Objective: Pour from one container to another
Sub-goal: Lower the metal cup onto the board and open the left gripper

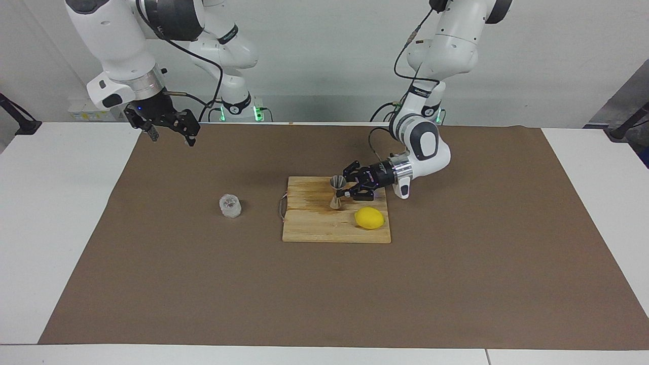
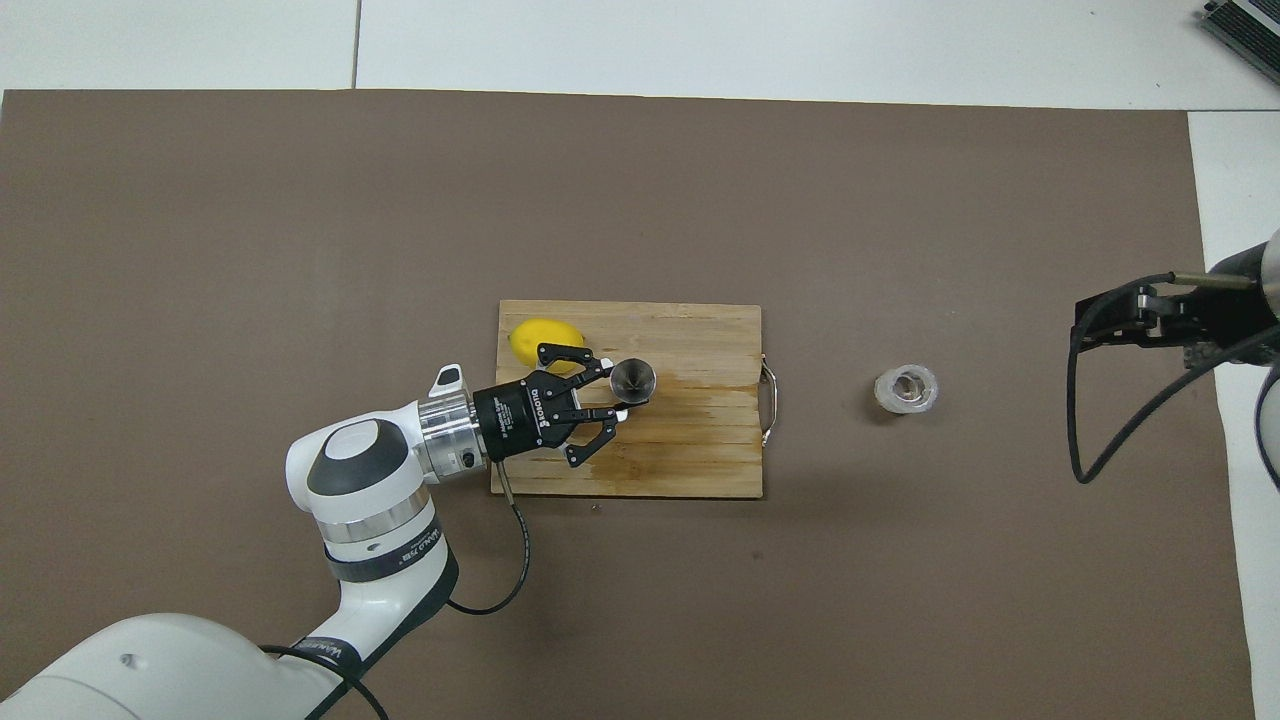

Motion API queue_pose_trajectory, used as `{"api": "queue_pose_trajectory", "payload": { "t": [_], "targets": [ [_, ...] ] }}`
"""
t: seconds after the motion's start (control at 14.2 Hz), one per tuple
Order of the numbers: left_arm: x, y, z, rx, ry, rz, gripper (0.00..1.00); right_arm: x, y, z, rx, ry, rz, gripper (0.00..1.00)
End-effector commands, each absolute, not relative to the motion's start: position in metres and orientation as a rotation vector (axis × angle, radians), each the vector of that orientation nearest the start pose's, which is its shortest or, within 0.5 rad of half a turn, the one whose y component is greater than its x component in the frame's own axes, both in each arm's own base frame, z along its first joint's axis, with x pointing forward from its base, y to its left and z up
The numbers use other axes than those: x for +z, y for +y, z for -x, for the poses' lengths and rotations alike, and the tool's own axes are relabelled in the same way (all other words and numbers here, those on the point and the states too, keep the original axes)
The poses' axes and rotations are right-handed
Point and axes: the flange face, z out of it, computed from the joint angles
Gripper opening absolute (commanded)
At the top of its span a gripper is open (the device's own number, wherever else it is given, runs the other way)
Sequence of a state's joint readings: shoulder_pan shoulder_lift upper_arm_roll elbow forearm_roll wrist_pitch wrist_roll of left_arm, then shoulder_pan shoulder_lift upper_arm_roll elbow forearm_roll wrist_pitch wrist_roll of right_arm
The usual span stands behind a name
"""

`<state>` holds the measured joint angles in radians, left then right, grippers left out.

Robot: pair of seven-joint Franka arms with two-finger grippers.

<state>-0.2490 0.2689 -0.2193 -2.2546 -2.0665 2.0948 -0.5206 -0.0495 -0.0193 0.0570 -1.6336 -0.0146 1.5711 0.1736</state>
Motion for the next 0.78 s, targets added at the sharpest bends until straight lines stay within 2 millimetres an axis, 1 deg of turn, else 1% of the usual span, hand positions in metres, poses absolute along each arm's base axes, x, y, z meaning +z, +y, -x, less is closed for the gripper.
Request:
{"api": "queue_pose_trajectory", "payload": {
  "t": [0.0,0.42,0.71],
  "targets": [
    [0.263,-0.288,-0.465,-0.98,1.417,-1.107,0.0,0.607,0.001,-0.54,0.065,0.248,3.132,1.0],
    [0.254,-0.289,-0.459,-0.973,1.427,-1.128,0.0,0.607,0.001,-0.54,0.065,0.248,3.132,1.0],
    [0.247,-0.289,-0.457,-0.962,1.417,-1.144,0.03,0.607,0.001,-0.54,0.065,0.248,3.132,1.0]
  ]
}}
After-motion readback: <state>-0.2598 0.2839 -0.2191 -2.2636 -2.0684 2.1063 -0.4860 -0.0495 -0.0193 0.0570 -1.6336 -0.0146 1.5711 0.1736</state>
